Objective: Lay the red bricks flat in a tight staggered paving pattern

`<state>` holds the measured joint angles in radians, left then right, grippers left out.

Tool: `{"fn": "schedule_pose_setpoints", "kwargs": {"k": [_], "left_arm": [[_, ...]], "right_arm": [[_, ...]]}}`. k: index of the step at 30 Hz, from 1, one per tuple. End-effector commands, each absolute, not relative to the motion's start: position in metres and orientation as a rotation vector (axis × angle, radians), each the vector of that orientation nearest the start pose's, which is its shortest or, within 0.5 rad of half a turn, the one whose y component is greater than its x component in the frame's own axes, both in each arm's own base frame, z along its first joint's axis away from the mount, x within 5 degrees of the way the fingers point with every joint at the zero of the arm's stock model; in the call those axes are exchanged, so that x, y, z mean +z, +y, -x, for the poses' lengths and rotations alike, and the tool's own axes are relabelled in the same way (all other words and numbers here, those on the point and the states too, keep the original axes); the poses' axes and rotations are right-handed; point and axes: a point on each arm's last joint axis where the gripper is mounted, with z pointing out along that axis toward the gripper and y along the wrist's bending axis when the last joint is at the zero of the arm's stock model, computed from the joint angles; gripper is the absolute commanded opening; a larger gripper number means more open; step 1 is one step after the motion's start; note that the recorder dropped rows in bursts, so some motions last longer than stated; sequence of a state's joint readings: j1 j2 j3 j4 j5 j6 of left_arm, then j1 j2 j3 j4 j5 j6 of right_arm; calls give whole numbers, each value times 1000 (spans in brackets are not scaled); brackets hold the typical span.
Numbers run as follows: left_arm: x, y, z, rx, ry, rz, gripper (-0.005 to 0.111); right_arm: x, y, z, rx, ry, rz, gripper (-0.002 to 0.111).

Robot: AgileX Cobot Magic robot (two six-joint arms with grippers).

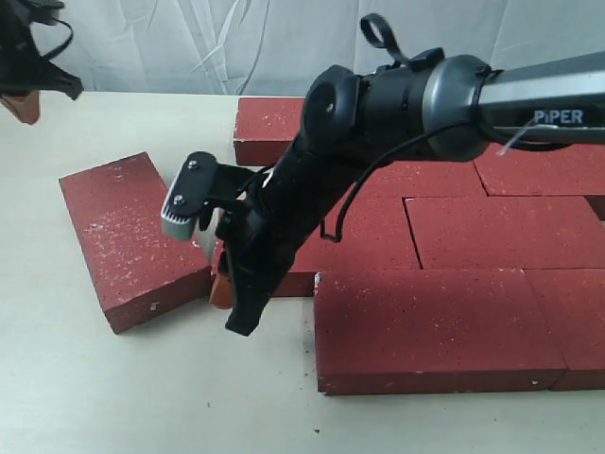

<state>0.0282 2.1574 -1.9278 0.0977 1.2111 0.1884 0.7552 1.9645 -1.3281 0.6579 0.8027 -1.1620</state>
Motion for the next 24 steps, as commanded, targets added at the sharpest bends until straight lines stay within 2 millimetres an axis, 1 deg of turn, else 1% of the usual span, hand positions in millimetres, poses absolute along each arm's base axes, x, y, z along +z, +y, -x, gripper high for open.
{"fn": "schedule_pose_setpoints", "kwargs": {"k": [1,3,6,8,11,14,16,19,23,24], "left_arm": [[233,16,-419,-26,2876,-233,0],[227,10,-404,-81,2762,-212,0],[224,8,-382,-101,2565,-87,0],[221,9,-368,-70,2493,-59,0],[211,12,-357,-19,2440,-56,0],[194,16,-353,14,2393,-27,0],[181,17,-354,30,2386,-21,0],[168,20,-360,56,2351,-13,0],[160,22,-369,88,2276,2,0],[159,23,-370,91,2271,3,0]], "right_arm": [[180,310,-256,648,1974,1893,-1],[180,310,-256,649,1978,1884,-1],[178,314,-253,703,1999,1861,-1],[176,321,-247,736,2002,1853,-1],[173,332,-239,719,1961,1900,-1],[169,343,-233,696,1952,1905,-1],[164,348,-233,657,1960,1901,-1],[158,351,-237,607,1993,1888,-1],[155,360,-248,567,2014,1861,-1],[157,363,-251,565,2016,1845,-1]]}}
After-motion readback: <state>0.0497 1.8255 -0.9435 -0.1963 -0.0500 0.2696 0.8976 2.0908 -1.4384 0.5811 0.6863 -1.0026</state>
